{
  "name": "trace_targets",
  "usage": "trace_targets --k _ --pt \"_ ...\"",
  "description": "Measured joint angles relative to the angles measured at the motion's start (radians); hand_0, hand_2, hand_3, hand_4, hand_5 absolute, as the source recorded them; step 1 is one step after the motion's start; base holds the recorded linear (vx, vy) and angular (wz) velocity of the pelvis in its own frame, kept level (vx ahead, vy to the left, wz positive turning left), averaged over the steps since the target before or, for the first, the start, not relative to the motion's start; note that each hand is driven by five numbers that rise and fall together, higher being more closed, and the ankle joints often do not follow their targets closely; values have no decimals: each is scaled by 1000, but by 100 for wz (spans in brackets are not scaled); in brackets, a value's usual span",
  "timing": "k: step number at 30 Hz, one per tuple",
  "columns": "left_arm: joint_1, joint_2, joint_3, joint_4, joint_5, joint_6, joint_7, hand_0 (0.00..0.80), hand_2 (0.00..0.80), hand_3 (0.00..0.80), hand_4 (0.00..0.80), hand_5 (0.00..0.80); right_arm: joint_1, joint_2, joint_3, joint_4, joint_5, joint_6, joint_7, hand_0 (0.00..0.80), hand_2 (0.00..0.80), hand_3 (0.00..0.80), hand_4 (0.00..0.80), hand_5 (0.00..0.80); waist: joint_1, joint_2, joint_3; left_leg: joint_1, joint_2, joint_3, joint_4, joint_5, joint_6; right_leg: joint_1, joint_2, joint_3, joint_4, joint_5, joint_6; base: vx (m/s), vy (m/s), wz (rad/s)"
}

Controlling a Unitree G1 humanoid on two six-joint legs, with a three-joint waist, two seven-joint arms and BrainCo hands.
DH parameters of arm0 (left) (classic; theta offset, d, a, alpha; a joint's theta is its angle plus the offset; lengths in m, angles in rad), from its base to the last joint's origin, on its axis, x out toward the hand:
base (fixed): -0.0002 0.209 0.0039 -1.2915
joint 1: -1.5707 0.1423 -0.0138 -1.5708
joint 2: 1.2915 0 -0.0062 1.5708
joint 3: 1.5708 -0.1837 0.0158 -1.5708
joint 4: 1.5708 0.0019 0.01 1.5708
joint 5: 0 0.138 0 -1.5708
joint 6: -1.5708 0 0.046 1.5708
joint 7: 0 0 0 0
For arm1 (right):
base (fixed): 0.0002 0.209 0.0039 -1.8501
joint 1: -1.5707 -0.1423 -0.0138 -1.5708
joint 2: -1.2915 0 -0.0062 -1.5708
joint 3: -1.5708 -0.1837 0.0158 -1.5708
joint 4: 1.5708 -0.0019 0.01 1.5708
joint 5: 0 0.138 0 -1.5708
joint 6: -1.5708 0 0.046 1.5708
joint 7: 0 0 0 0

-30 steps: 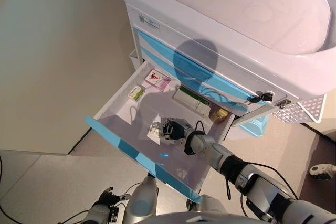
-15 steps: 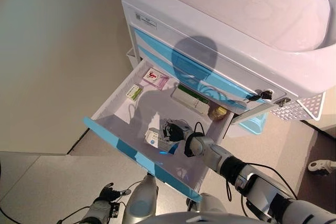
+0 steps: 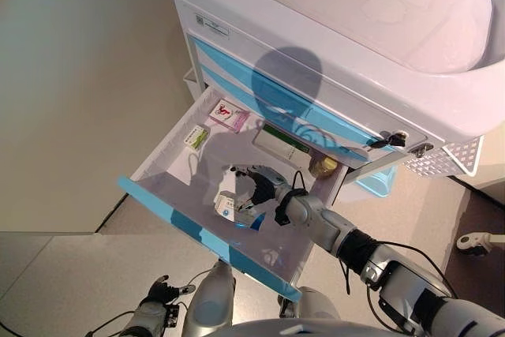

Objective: Open the drawer and pick up the medicine

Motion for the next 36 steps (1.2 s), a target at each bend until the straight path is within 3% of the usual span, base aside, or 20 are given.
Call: trace_targets --k 10,18,26,30,36 --pt "-2 -1 0 1 0 2 1 0 0 0 0 0 11 -5 10 27 -3 2 43 0 0 0 0 0 -24 -1 2 0 3 5 -3 0 0 -4 2 6 0 0 0 -2 -4 -1" --pt "-8 0 -4 0 -3 0 0 0 0 0 0 0 9 52 53 190 -70 10 47 0 0 0 0 0 -18 2 29 -13 4 2 3 0 0 -13 2 5 2 0 0 -18 -17 1" --pt "-15 0 -37 7 -34 -2 1 0 0 0 0 0 -56 108 55 299 -92 27 -11 0 0 0 0 0 -18 17 43 -43 3 -22 9 4 -6 -29 6 -12 1 -1 -2 -20 -29 7" --pt "-25 -3 -73 7 -38 -5 1 0 0 0 0 0 -106 116 58 350 -91 32 -33 0 0 0 0 0 12 36 60 -47 2 -32 7 8 -9 -30 10 -17 2 -3 -6 -11 -16 6" --pt "-39 -5 -98 6 -49 -12 11 0 0 0 0 0 -137 120 71 360 -91 31 -78 0 0 0 0 0 12 41 67 -70 7 -56 6 16 -19 -47 19 -36 12 -11 -15 -9 -22 11"
